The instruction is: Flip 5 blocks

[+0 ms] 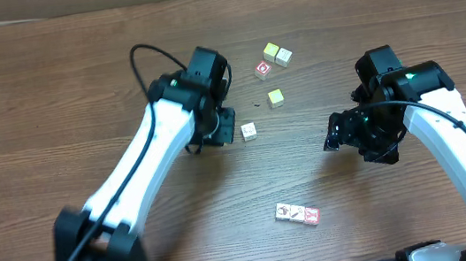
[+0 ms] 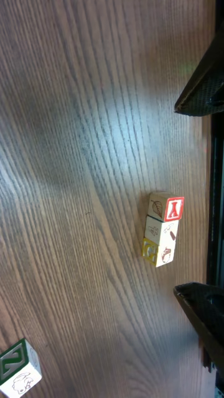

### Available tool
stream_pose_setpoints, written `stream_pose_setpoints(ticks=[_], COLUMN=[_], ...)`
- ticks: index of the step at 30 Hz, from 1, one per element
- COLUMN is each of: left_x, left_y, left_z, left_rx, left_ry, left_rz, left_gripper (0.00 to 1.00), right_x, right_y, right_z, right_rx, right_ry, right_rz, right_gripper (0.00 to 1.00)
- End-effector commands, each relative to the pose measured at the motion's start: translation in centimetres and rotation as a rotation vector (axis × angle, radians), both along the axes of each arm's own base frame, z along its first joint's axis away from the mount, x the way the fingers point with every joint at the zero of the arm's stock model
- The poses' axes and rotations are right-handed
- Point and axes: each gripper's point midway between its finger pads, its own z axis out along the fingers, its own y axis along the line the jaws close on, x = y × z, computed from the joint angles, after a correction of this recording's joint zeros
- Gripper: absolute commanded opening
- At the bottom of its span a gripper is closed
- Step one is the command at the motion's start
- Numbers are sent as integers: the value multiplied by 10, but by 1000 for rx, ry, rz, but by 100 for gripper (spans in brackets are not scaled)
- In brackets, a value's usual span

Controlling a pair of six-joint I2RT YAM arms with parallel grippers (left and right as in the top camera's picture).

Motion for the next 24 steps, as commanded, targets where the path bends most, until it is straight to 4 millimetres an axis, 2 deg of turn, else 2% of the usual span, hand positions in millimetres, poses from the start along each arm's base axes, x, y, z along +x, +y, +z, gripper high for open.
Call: stream_pose_setpoints(ticks=[1,6,11,16,24], left_x=[-41,-92,-127,-135,-130], left_y=[0,-16,-45,-70,-71], left_z=[-2,-28,-58,-63,-81], left_rx=[-13,-41,-79,-132,-95], left_ry=[16,32,60,18,18], left_rz=[41,27,-8,-54,-19], left_gripper=[5,4,4,5,4], right_x=[6,6,6,5,4], right_y=[1,1,1,1,1], right_z=[9,9,9,9,9], right_rx=[12,12,12,11,10], right_ry=[-38,-39,-37,-33,-31], right_rz=[1,1,1,1,1], right_gripper=[86,86,86,86,86])
